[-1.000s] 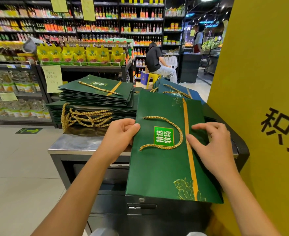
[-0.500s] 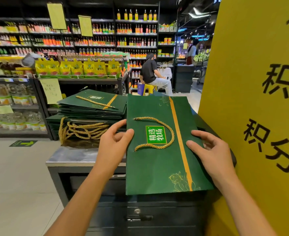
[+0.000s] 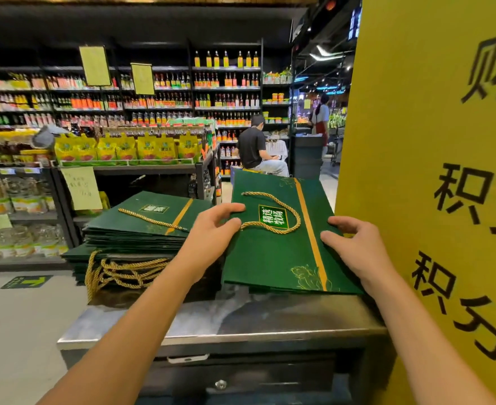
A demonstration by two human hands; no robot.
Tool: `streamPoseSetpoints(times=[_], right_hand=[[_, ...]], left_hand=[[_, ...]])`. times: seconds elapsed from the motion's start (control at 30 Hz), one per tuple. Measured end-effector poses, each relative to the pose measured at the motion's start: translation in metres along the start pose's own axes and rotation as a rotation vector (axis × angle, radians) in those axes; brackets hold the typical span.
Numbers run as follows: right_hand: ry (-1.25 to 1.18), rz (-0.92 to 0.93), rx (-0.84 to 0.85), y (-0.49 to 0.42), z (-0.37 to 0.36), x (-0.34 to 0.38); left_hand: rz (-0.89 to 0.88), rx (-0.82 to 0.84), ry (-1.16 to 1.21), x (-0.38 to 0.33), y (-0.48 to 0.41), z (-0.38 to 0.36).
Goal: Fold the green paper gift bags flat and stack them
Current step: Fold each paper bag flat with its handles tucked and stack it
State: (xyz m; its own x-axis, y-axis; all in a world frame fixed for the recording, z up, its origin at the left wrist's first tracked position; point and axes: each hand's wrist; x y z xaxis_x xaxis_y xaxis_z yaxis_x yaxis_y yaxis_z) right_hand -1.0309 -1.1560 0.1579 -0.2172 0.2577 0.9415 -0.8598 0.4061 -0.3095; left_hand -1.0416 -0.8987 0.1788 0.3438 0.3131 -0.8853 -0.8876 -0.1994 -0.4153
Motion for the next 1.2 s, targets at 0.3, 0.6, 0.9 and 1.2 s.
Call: streamPoseSetpoints(times=[0.3,0.6,0.9,1.2], right_hand=[[0.304,0.040,0.059,-0.091,-0.029,0.006],[0.514,0.068,0.196,-0.104,-0.050,-0.033],[0.583,0.227,0.288,-0.114,-0.065,-0.048],[0.909,0.239,0.465,-0.117,-0.084,-0.078]], left_hand=[[0.012,0.080,-0.197,-0.004,-0.094,-0.046],[-0.011,0.264,-0.613,0.033,-0.122,-0.069],[-0.127,0.298,-0.793,0.039,-0.146,-0.090],[-0.187,0.487,-1.088,0.069,-0.123,-0.115]])
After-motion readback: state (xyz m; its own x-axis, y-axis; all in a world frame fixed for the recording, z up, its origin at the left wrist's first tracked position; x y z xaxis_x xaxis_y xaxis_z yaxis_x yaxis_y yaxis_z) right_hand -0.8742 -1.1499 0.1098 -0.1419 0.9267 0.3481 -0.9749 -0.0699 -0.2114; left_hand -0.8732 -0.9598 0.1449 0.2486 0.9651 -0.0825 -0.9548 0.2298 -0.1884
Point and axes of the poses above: each hand's wrist, its own y-axis away from the middle knuckle, its own z-axis out of the back of the hand, x = y × z, and after that the axes turned 10 degrees about -x, right-handed
